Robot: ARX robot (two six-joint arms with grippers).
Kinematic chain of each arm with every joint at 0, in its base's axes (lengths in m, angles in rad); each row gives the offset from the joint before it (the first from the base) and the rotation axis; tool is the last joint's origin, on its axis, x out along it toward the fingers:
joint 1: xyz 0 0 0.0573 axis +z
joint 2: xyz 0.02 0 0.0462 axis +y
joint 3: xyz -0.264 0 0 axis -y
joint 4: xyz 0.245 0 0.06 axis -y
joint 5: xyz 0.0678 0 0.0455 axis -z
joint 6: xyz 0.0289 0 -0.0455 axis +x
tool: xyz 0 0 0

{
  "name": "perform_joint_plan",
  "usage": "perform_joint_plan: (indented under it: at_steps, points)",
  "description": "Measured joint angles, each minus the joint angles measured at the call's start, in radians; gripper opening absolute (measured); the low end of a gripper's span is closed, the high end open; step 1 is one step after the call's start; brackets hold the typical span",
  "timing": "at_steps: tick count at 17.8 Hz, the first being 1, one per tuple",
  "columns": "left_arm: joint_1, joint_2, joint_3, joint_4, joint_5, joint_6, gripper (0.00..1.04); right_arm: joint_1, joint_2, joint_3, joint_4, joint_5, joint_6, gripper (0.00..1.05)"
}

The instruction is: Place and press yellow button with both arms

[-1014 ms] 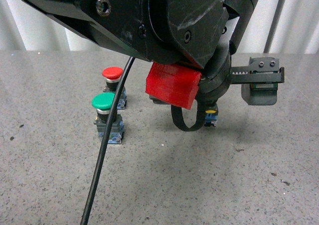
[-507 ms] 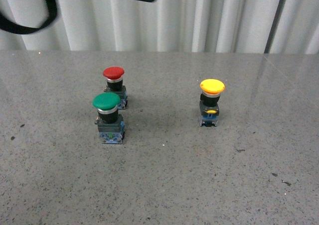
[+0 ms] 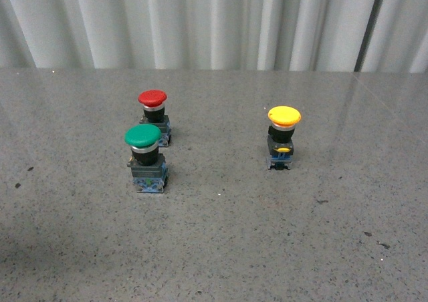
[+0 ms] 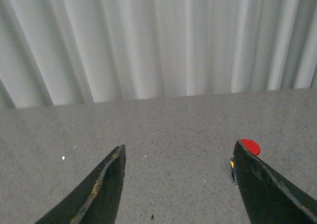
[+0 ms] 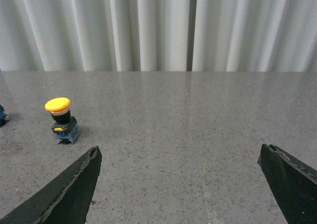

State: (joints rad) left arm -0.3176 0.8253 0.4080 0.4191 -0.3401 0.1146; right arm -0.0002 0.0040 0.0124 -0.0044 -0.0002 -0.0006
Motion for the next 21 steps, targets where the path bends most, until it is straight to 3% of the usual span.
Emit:
perform_joint_plan:
  at_steps: [6, 10, 12, 13, 21]
  points:
    - [0.145, -0.198, -0.214, 0.014, 0.163, -0.108, 0.01, 0.0, 0.0, 0.0, 0.0, 0.0, 0.0, 0.98]
    - [0.208, -0.302, -0.29, -0.021, 0.228, -0.11, 0.02, 0.0, 0.0, 0.0, 0.0, 0.0, 0.0, 0.98]
    - [0.303, -0.358, -0.318, -0.05, 0.325, -0.109, 0.02, 0.0, 0.0, 0.0, 0.001, 0.0, 0.0, 0.98]
    - [0.326, -0.386, -0.331, -0.063, 0.322, -0.112, 0.02, 0.0, 0.0, 0.0, 0.0, 0.0, 0.0, 0.98]
    - [0.317, -0.527, -0.389, -0.113, 0.34, -0.111, 0.02, 0.0, 0.0, 0.0, 0.0, 0.0, 0.0, 0.98]
